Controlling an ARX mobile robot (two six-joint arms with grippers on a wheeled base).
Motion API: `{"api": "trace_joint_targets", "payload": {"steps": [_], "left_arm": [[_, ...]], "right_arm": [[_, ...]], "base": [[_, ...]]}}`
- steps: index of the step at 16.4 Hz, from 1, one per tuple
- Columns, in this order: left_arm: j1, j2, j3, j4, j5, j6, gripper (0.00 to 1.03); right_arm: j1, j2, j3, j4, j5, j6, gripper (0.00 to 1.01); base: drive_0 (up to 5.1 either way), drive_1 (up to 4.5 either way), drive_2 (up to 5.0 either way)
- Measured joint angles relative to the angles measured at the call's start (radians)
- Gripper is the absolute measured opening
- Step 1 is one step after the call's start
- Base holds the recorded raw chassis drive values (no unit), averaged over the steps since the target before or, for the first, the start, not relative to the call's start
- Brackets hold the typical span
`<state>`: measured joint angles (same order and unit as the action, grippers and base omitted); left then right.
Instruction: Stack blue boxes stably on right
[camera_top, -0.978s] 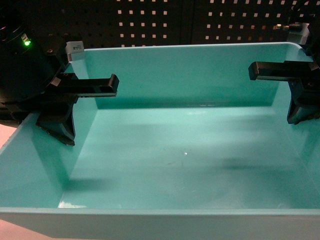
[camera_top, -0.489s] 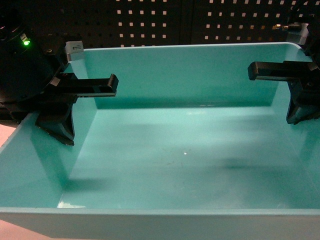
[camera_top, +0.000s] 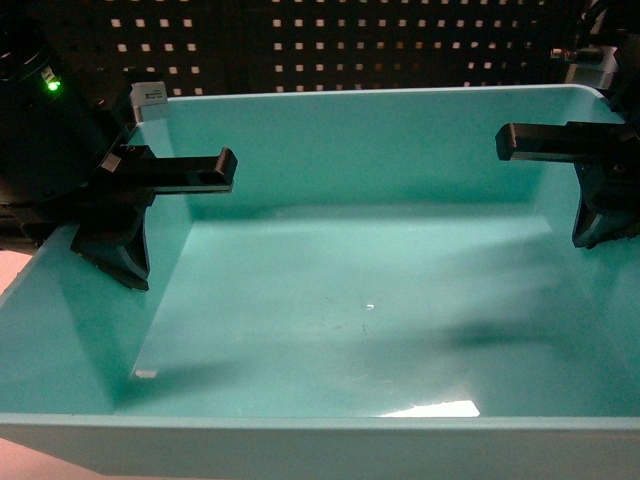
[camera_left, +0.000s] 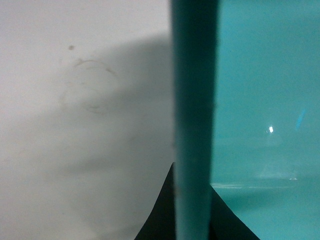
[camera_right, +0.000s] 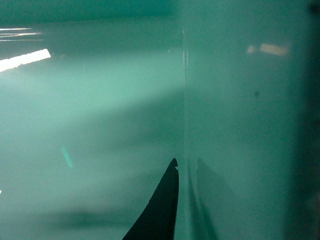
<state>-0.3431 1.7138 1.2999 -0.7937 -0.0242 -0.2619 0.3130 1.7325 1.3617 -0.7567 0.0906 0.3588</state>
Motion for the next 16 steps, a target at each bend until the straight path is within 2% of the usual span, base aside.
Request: {"api": "trace_joint_targets", "payload": {"steps": [7, 13, 16], "left_arm": [[0.000, 0.000, 0.000, 0.001, 0.001, 0.000, 0.02], [-0.007, 0.001, 0.000, 0.001, 0.000, 0.000, 0.02], [-0.004, 0.004, 0.001, 0.003, 0.000, 0.000, 0.02]], "right_arm": [[0.000, 0.000, 0.000, 0.000, 0.000, 0.000, 0.08], [-0.006, 0.000, 0.000, -0.003, 0.002, -0.001, 0.08], [-0.006, 0.003, 0.000, 0.000, -0.004, 0.000, 0.08]], "base": [[2.7, -5.89, -1.6], [-1.7, -1.66, -1.7], [1.4, -6.49, 0.6]]}}
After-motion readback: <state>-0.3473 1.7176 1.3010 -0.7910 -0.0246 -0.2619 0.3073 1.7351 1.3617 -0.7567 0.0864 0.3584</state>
